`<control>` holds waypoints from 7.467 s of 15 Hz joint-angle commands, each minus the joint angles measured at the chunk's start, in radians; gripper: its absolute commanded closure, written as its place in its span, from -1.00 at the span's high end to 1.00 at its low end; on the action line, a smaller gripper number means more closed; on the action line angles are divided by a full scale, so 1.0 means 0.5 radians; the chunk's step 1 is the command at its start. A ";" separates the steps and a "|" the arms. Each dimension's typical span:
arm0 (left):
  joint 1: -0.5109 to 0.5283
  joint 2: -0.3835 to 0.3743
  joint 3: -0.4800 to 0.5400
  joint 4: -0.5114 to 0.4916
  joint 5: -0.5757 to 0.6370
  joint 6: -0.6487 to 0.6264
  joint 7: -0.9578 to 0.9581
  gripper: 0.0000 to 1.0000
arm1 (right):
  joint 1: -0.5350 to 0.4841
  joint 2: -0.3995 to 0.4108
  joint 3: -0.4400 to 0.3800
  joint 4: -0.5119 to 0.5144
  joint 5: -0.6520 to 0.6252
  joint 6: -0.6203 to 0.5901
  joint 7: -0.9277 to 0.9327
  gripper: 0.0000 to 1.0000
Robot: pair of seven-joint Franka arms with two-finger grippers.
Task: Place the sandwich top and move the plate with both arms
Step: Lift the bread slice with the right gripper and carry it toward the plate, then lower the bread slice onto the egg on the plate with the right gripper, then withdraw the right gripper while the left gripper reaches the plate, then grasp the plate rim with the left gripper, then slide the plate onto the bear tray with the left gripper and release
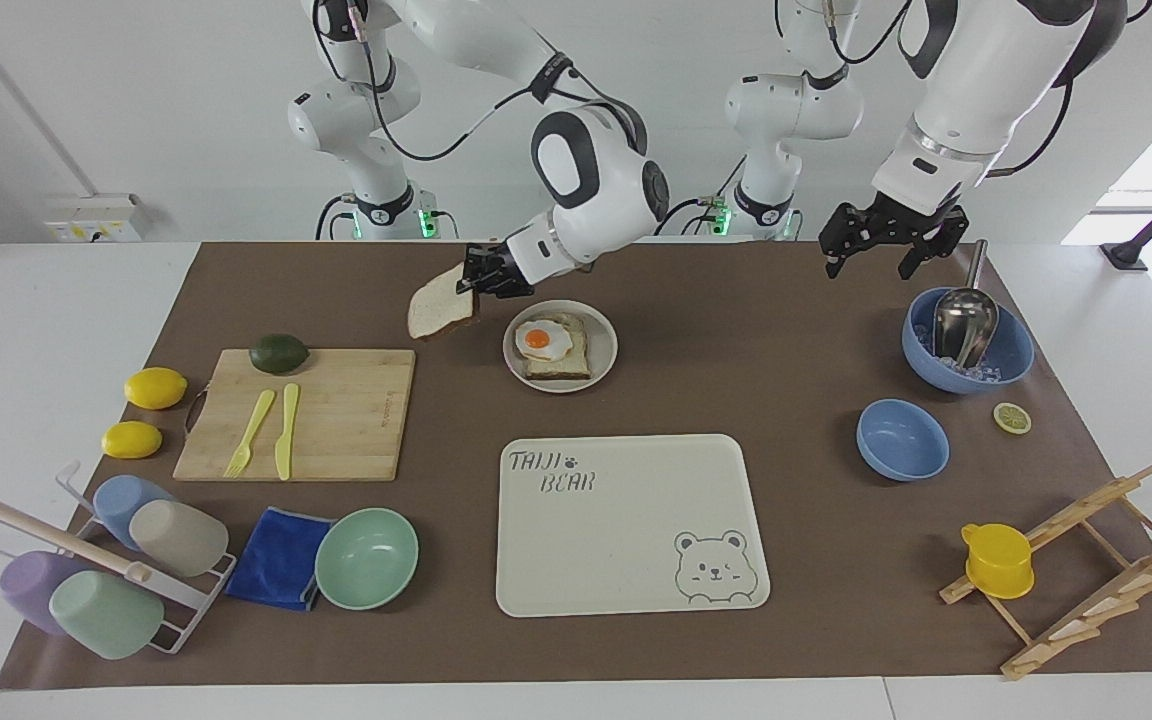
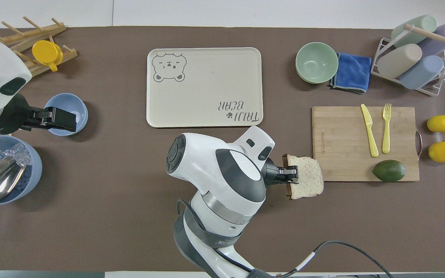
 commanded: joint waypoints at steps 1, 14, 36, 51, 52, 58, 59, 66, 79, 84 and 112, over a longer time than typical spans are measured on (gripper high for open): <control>0.013 -0.055 0.008 -0.071 -0.013 0.044 -0.004 1.00 | 0.068 -0.020 0.010 0.055 0.122 0.003 0.158 -1.00; 0.034 -0.055 0.027 -0.071 -0.013 0.044 -0.007 1.00 | 0.053 0.057 0.035 -0.059 0.343 0.672 -0.084 -1.00; 0.034 -0.055 0.030 -0.071 -0.010 0.047 0.005 1.00 | 0.004 0.023 0.035 -0.326 0.757 1.240 -0.056 0.91; -0.244 -0.175 0.005 -0.727 -0.151 0.623 -0.310 1.00 | -1.004 -0.535 0.013 -0.298 0.981 0.918 -0.675 1.00; -0.303 -0.169 0.005 -0.792 -0.212 0.709 -0.326 1.00 | -1.078 -0.551 0.013 -0.289 0.975 0.890 -0.810 1.00; -0.714 0.000 0.005 -1.132 -0.256 1.270 -0.577 1.00 | -1.312 -0.624 -0.087 -0.240 0.914 0.697 -1.375 1.00; -0.766 0.012 0.005 -1.188 -0.262 1.350 -0.599 1.00 | -1.306 -0.627 -0.133 -0.240 0.908 0.681 -1.412 1.00; -1.005 0.120 0.005 -1.400 -0.342 1.716 -0.703 1.00 | -1.205 -0.649 -0.321 -0.206 0.810 0.669 -1.799 1.00; -1.227 0.154 0.005 -1.553 -0.547 1.931 -1.118 0.46 | -1.441 -0.634 -0.165 -0.178 0.843 0.555 -1.802 1.00; -1.221 0.169 0.005 -1.556 -0.550 1.989 -1.176 -0.13 | -1.438 -0.624 -0.171 -0.175 0.846 0.549 -1.793 1.00; -0.515 0.469 0.008 -0.404 -0.584 1.073 -0.848 -1.00 | -1.425 -0.664 -0.195 -0.117 0.862 0.549 -1.578 1.00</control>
